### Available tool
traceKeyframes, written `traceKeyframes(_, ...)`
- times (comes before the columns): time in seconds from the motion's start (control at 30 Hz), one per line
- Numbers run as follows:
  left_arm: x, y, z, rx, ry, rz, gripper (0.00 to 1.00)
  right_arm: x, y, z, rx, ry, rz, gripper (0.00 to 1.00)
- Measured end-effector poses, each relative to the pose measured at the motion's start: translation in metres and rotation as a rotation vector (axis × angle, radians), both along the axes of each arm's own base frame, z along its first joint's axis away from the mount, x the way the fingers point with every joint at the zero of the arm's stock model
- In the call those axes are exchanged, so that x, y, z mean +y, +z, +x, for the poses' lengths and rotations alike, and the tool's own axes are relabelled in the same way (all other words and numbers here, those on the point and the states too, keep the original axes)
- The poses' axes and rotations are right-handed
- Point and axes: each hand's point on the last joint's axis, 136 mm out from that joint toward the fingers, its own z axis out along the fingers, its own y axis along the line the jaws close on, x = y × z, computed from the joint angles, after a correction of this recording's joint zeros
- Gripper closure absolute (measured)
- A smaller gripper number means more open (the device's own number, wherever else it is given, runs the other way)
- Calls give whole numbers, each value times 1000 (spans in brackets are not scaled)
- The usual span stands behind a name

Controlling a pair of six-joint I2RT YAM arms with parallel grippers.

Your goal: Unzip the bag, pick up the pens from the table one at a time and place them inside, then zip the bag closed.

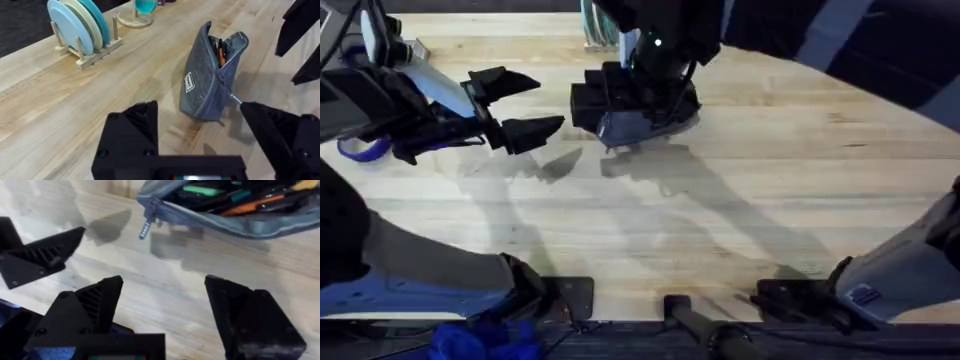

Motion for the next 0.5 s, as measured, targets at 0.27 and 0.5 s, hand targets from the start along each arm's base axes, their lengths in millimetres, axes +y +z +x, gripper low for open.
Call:
traceKeyframes(0.27, 0, 0, 0, 0, 0, 0, 8, 11, 4, 4, -32, 9, 36, 9)
traceKeyframes(0.5, 0, 0, 0, 0, 0, 0, 7, 17, 7, 9, -82, 11, 37, 9)
